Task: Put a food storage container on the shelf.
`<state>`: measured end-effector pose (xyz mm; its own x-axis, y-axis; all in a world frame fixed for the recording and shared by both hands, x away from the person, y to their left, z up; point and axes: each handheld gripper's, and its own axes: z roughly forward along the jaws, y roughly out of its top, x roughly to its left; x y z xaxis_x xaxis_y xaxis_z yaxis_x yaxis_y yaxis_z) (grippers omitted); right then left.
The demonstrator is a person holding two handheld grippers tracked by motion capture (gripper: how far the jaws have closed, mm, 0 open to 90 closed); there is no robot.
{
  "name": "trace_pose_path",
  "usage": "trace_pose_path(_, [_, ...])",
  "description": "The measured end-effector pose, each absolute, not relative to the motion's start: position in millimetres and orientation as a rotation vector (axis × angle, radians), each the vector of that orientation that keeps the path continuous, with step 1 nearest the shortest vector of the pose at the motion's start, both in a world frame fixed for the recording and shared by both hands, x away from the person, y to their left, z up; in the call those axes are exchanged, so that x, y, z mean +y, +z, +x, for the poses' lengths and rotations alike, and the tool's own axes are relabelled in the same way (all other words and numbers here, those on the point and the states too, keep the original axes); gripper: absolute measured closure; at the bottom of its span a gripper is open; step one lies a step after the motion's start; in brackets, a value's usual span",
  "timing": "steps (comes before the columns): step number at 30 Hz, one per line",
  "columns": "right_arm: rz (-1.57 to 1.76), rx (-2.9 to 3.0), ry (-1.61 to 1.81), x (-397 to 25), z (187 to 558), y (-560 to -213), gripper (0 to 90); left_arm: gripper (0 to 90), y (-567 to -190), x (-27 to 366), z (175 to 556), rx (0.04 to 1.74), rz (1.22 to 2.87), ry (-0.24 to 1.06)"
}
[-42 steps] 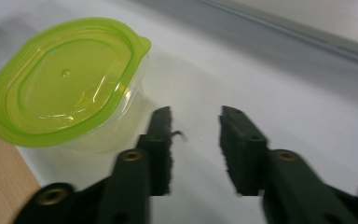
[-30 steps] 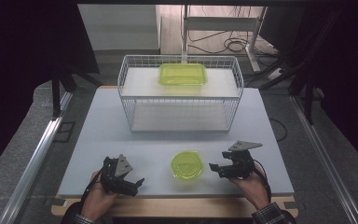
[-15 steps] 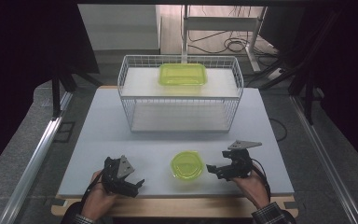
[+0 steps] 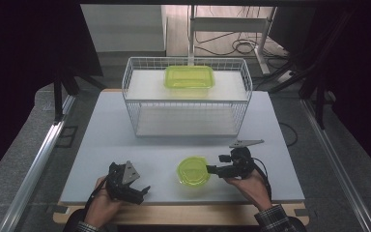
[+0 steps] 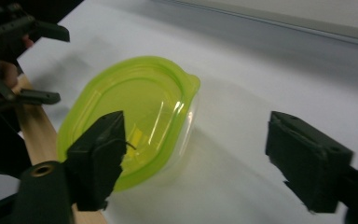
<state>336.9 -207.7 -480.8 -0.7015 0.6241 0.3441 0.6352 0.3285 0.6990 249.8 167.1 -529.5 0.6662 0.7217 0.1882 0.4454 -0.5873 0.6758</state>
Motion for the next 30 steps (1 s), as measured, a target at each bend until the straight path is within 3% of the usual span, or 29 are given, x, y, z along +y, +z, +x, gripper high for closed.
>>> trace_pose_path(7, [-1.253, -2.401, -1.327, -205.3, 349.0, -487.3, 33.4, 0.0, -529.5, 166.7, 249.7, 0.896, 2.288, 0.607])
trace_pose_path(16, [-1.268, -2.248, -1.269, -203.3, 359.7, -495.9, 56.9, 0.0, -530.5, 164.2, 249.3, 0.869, 2.314, 0.612])
trace_pose_path(24, [-1.26, -2.182, -1.219, -197.9, 363.6, -499.2, 70.3, 0.0, -530.5, 163.9, 248.6, 0.865, 2.309, 0.617])
trace_pose_path(25, [-1.275, -2.174, -1.204, -197.6, 364.8, -498.5, 78.2, 0.0, -530.4, 164.0, 248.6, 0.864, 2.309, 0.617])
trace_pose_path(30, [-1.266, -2.131, -1.192, -197.2, 365.4, -498.6, 80.5, 0.0, -530.0, 164.5, 248.4, 0.861, 2.314, 0.621])
